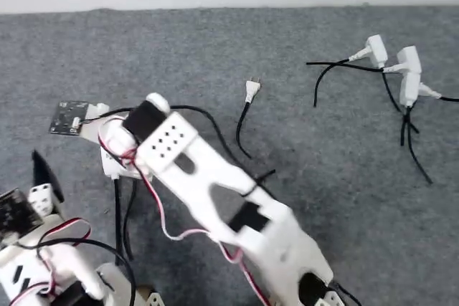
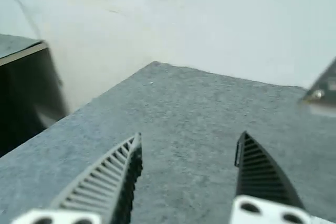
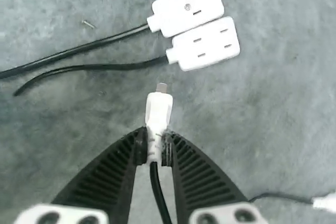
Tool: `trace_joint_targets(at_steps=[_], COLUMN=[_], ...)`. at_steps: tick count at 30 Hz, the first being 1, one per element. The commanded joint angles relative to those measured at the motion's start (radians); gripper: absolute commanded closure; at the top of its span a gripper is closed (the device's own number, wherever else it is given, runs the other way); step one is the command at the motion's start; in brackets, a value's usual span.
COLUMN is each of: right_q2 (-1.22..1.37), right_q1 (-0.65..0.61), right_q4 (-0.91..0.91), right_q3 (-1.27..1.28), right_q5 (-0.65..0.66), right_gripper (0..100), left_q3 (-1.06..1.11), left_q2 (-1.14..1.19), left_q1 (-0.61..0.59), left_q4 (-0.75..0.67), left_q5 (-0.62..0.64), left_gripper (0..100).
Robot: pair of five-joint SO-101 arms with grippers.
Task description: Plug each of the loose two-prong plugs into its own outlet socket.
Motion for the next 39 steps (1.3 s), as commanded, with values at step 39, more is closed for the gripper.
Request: trace_joint_targets(at_steps=[39], right_q2=[-0.271], right_q1=[-0.108], right_q4=[0.093], right_q3=[-0.127], right_q5=[-0.071], right_gripper=[98.9], left_q3=[0.03], left_q2=[-0.018], left_q1=[0.318], left_q4=[-0.008], left_q5=[0.009], left_gripper=[71])
